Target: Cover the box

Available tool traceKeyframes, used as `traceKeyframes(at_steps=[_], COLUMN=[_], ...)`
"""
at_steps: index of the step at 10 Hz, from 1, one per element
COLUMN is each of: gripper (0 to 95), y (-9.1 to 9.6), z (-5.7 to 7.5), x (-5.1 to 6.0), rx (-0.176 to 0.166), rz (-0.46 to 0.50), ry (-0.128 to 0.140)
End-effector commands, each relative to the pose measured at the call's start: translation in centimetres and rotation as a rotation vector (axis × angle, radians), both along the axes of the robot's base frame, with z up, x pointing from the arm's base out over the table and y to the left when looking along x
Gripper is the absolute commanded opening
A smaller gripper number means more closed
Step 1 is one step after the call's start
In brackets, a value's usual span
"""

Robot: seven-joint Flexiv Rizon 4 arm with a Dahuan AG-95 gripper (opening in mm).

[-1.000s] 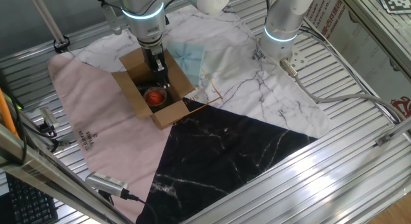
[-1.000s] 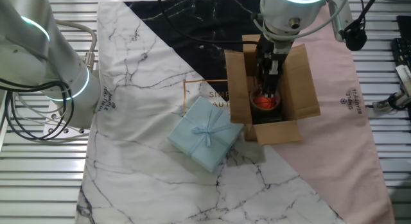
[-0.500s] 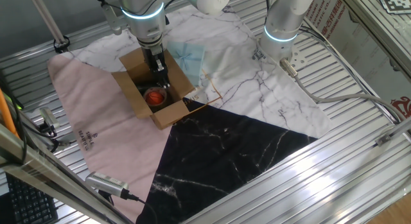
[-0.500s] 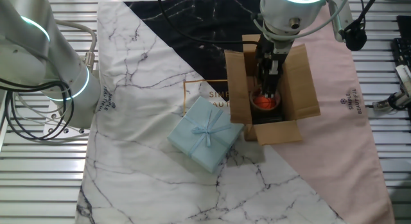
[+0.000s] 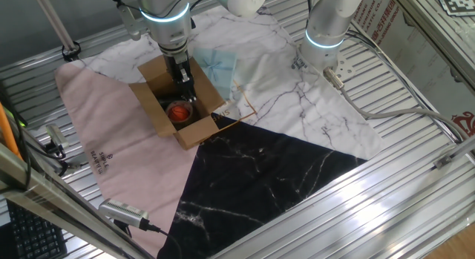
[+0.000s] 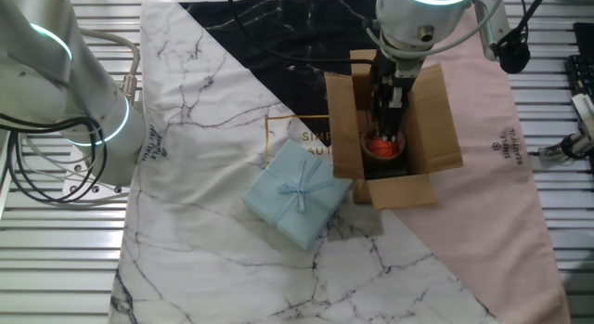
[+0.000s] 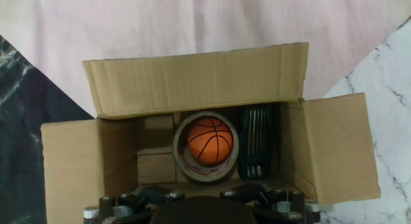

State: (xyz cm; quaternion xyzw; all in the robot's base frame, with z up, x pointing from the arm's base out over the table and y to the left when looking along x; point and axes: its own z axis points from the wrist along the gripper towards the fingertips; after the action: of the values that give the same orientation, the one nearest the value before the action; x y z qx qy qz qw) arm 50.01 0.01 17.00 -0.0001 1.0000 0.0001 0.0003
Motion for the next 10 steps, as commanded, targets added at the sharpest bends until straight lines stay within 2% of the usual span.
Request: traceKeyframes(at_steps=[1, 2, 3, 10], gripper=[0.0, 0.0, 0.0, 0.0], y=[-0.01, 0.0, 0.0, 0.01], z=[0.0, 0.01, 0.02, 0.05], x=[-0.01, -0.01, -0.01, -0.02], rx=[-0.038, -0.029, -0.005, -0.016], rz=[0.113, 0.112, 0.098, 0.102], ry=[-0.033, -0.032, -0.033, -0.034])
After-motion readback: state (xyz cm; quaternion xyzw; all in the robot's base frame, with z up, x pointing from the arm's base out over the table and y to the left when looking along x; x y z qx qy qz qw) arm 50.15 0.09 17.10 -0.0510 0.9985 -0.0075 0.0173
